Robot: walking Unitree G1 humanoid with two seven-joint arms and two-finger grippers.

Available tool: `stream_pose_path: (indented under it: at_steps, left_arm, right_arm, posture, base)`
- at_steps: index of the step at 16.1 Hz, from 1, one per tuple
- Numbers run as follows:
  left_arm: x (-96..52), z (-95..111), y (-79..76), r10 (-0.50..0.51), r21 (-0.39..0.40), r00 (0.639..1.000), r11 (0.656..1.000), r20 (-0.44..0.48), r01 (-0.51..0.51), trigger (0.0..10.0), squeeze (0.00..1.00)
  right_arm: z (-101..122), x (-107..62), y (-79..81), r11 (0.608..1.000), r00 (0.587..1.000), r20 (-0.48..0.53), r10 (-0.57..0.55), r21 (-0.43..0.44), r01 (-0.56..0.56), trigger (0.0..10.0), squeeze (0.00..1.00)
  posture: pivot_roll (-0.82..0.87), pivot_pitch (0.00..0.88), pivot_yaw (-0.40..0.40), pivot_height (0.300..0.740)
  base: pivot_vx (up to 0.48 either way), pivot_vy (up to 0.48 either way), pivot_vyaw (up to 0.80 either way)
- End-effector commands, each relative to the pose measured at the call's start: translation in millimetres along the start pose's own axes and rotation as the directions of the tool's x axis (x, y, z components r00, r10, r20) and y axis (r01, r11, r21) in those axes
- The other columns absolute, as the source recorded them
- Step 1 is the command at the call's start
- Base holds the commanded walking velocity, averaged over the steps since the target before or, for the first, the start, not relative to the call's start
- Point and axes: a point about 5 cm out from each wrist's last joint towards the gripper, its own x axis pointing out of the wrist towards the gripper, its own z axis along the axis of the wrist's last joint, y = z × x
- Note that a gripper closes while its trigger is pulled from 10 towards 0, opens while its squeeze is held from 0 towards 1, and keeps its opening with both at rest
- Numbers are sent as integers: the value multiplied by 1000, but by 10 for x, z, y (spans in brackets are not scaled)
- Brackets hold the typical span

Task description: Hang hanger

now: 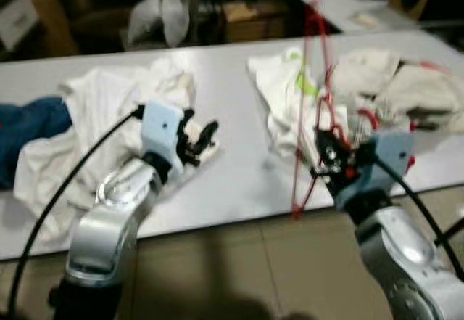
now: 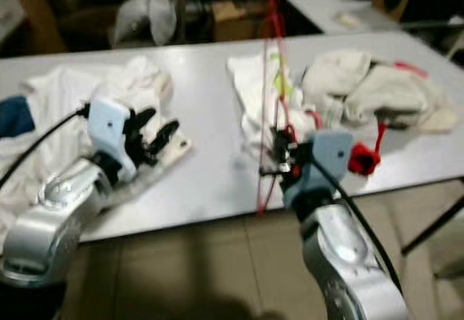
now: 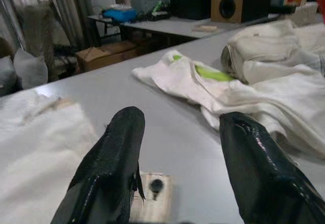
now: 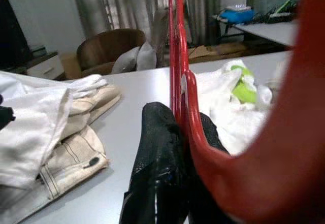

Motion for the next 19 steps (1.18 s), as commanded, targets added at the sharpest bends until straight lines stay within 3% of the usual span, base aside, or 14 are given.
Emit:
stream_pose_path:
  at_steps: [1,5,6,8,11,12,16,17,19]
  left_arm:
    - [10,9,-16,2,-3,1000,1000,4,-2,10000,0]
    - [-7,-18,0,18,-3,1000,1000,-4,-18,10000,0]
    - [-8,-25,3,21,-3,1000,1000,-6,-21,10000,0]
    - [-8,-38,13,29,-4,1000,1000,-7,-29,10000,0]
    - [13,-22,-4,16,41,1000,999,9,-16,10000,0]
    - [29,-22,18,42,20,999,999,11,-42,10000,0]
    - [132,-15,191,162,17,987,987,15,-162,10000,0]
    - [212,-3,308,240,9,971,971,12,-240,10000,0]
    - [331,27,400,268,-35,963,963,15,-268,10000,0]
  right_arm:
    - [-15,-8,-70,999,999,-1,-39,-26,39,10000,0]
    - [-60,-28,-136,998,998,-13,-58,-31,58,10000,0]
    - [-75,-29,-173,993,995,-22,-92,-72,91,10000,0]
    - [-102,-32,-187,996,996,-27,-81,-50,79,10000,0]
    - [-93,-29,-195,995,996,-9,-86,-45,86,10000,0]
    - [-94,-29,-195,995,996,-8,-86,-44,85,10000,0]
    - [-105,-34,-243,995,995,-11,-97,-37,97,10000,0]
    - [-99,-21,-273,991,993,1,-121,-50,121,10000,0]
    - [-101,-9,-296,990,991,-1,-132,-53,131,10000,0]
  posture:
    - [-50,19,51,740]
    - [-48,23,41,740]
    - [-48,25,39,740]
    - [-50,23,37,740]
    - [-54,24,38,740]
    - [-54,24,38,740]
    - [-56,18,34,740]
    - [-60,16,32,740]
    - [-65,12,28,740]
  base:
    - [0,349,0]
    - [0,343,0]
    - [0,345,0]
    - [0,317,0]
    - [0,0,0]
    - [0,0,0]
    - [0,0,0]
    - [0,0,0]
    - [0,0,0]
